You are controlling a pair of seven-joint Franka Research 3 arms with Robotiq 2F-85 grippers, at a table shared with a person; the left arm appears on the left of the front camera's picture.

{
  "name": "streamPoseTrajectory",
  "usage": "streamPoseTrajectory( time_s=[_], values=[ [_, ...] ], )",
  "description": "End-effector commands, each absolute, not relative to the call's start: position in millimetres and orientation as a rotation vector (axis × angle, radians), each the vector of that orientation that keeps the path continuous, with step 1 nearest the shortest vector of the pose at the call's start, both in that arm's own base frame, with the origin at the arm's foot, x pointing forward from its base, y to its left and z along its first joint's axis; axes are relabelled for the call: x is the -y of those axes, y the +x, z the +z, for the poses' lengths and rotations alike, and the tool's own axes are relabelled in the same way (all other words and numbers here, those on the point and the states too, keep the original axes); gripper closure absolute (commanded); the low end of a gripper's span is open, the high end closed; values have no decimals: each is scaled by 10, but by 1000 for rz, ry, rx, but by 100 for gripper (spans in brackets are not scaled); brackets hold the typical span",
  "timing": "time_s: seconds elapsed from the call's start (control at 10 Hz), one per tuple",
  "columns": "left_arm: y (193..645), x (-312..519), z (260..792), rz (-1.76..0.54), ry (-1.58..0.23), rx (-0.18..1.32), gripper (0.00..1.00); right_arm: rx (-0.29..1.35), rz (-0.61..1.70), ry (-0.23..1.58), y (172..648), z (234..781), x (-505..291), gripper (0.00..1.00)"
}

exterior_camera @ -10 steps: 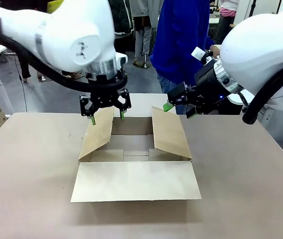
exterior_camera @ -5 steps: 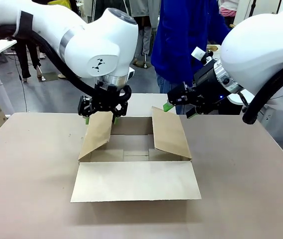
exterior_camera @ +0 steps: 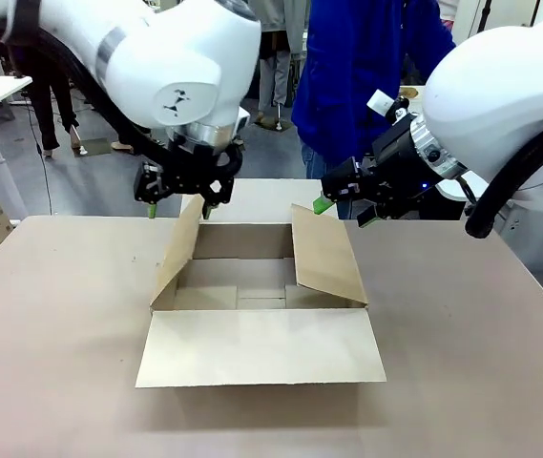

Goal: Pack the gift set into the box.
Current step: Place both hands on the side flaps of the Package Box and spread them outward.

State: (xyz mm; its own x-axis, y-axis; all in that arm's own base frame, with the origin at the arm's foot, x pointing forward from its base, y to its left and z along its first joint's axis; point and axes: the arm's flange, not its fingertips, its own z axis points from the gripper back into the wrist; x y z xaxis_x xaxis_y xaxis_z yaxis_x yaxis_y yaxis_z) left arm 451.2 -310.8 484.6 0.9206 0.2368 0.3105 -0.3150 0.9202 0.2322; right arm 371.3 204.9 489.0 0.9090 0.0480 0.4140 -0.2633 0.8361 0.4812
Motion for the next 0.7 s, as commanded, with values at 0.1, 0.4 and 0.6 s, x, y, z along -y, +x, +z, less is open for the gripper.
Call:
streamPoseTrajectory(
  time_s=[0.1, 0.4, 0.6],
  values=[
    [4552, 2517, 4856, 352, 203, 234, 0, 395, 169, 561, 3718, 4901, -2048, 0],
    [4640, 1921, 4774, 440, 107, 178, 0, 395, 169, 561, 3718, 4901, -2048, 0],
    [4589, 1469, 4758, 424, -8, 132, 0, 395, 169, 561, 3718, 4901, -2048, 0]
  ],
)
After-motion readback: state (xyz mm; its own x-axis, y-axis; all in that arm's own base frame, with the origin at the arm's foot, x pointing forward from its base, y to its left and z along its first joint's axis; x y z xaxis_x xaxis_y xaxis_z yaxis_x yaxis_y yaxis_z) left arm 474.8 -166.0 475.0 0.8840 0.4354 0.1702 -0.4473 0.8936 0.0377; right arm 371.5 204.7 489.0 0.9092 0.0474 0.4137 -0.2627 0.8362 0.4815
